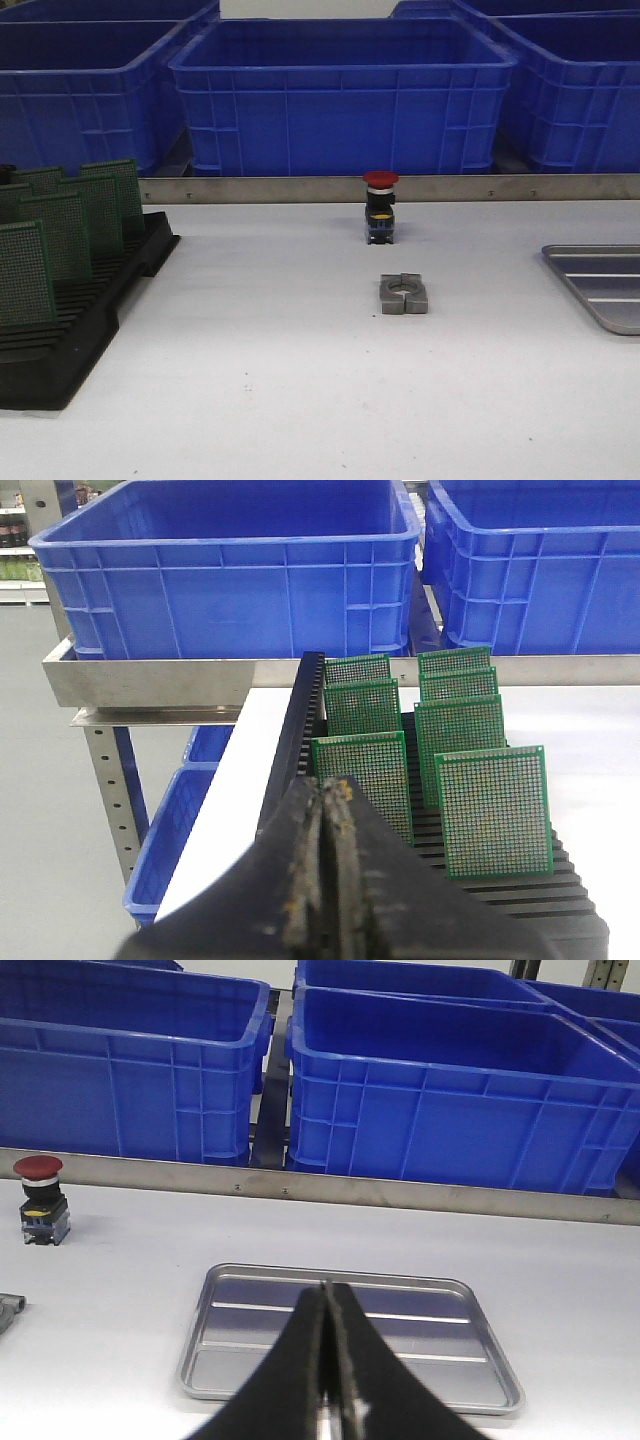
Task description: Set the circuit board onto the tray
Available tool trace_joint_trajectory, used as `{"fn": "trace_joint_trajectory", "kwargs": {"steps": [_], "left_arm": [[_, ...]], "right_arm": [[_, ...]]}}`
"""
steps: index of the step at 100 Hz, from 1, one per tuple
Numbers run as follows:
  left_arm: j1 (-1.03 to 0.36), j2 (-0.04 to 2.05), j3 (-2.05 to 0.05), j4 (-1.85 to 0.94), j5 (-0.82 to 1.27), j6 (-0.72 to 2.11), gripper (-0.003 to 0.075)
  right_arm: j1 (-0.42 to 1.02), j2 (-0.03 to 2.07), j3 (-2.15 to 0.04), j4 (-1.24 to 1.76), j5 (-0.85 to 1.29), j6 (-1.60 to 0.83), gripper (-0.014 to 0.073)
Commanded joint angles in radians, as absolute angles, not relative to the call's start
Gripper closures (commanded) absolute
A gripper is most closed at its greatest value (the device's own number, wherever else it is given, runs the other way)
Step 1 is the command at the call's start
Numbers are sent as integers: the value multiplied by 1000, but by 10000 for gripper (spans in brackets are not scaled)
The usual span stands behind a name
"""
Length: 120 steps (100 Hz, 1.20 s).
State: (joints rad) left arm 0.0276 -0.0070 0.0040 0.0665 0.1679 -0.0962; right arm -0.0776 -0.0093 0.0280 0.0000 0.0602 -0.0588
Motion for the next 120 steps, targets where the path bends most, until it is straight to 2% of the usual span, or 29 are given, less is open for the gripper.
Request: {"fn": "trace_joint_trajectory", "kwargs": {"steps": [1,58,87,120], "left_arm": [[18,-33,23,60,93,-106,741],[18,-22,-19,14,82,-106,741],[18,145,-303,13,322,-106,741],[18,516,-603,15,648,-103,740]], "right_arm": [[-83,-33,27,-9,-10,-58,654],[-83,-33,27,-9,-10,-58,654],[-83,-33,27,-9,-10,-58,654],[-83,-33,27,-9,-10,-58,654]]}}
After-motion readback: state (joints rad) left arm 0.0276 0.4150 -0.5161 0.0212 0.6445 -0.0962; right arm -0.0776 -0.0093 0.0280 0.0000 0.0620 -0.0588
